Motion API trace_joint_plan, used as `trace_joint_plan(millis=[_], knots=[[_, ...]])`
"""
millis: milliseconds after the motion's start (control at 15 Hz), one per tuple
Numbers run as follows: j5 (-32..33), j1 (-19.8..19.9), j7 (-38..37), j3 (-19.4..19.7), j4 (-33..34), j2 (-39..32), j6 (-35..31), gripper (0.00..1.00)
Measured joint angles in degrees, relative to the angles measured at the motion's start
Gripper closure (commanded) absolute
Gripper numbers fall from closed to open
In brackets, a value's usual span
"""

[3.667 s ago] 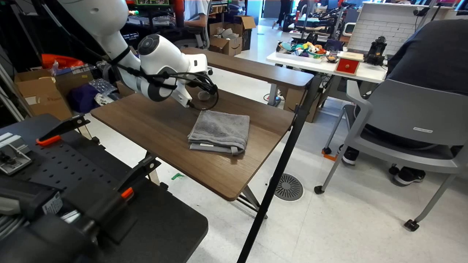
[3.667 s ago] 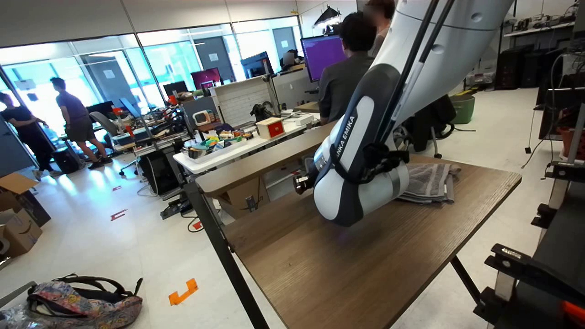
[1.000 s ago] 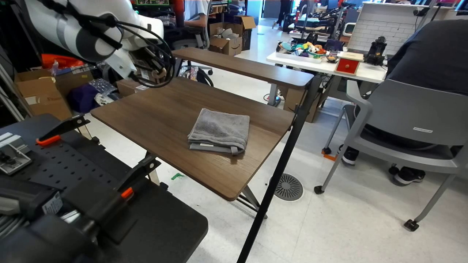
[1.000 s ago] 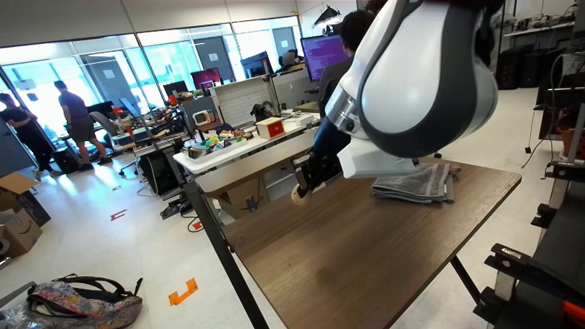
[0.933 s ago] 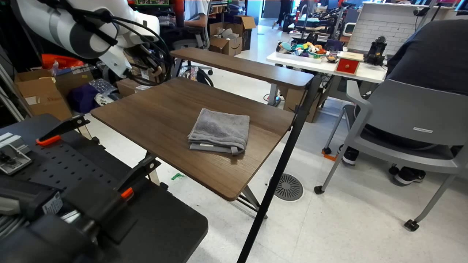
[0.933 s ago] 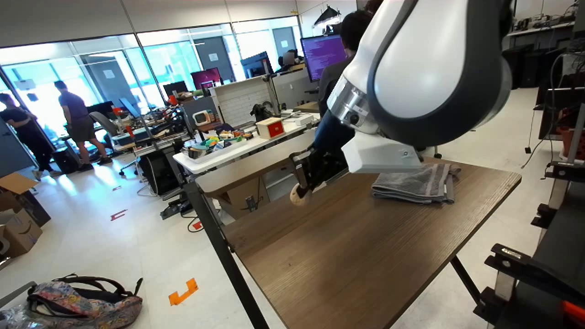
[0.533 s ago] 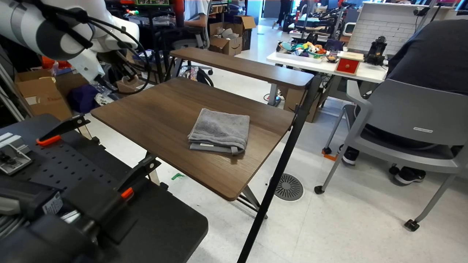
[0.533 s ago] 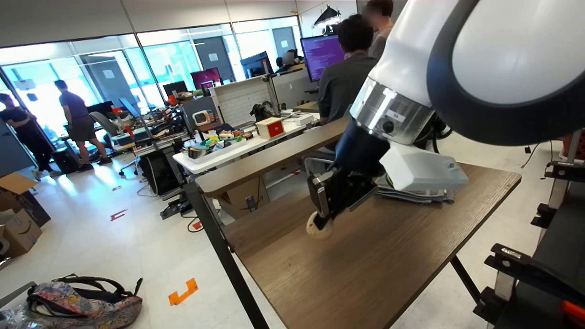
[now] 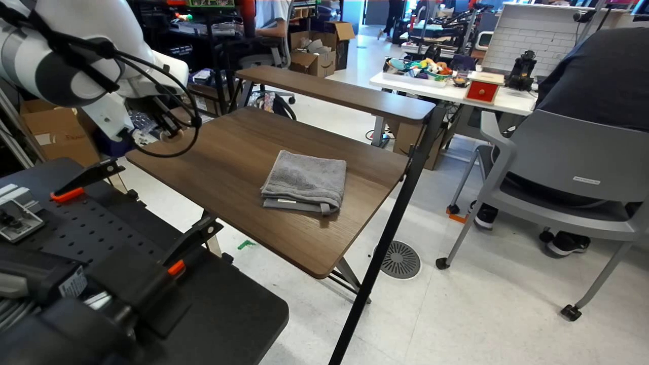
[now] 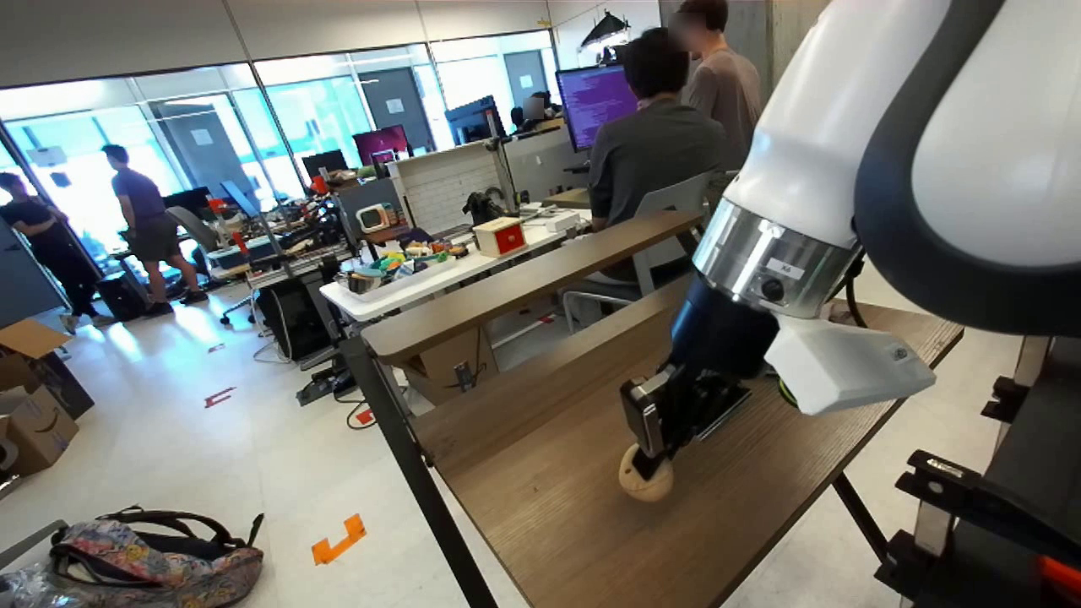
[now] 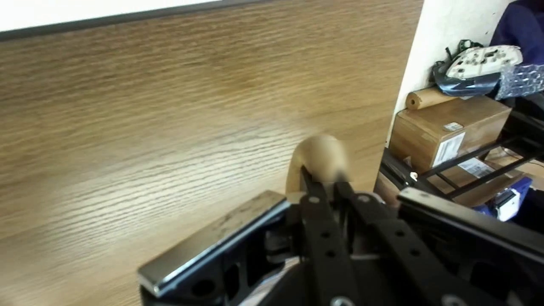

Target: Use the towel to wipe the table, then move the brown object closer to you

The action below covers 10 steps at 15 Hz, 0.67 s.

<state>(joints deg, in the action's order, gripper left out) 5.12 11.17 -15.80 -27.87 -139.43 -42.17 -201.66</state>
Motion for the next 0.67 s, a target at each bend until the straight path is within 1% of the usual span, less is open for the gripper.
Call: trace_joint_plan(millis=[67, 133, 200, 400, 667], knots=[[-0.1, -0.2, 0.0, 0.7, 0.1, -0.4, 0.0, 0.67], [-0.1, -0.4, 0.0, 1.5, 0.1, -0.7, 0.1, 0.65], [-0.2, -0.6, 0.0, 2.3, 0.3, -1.2, 0.1, 0.59], [-0.5, -0.9, 0.0, 3.6, 0.5, -2.1, 0.1, 0.38], [-0.7, -0.9, -0.2, 3.8, 0.6, -1.5, 0.1, 0.08]])
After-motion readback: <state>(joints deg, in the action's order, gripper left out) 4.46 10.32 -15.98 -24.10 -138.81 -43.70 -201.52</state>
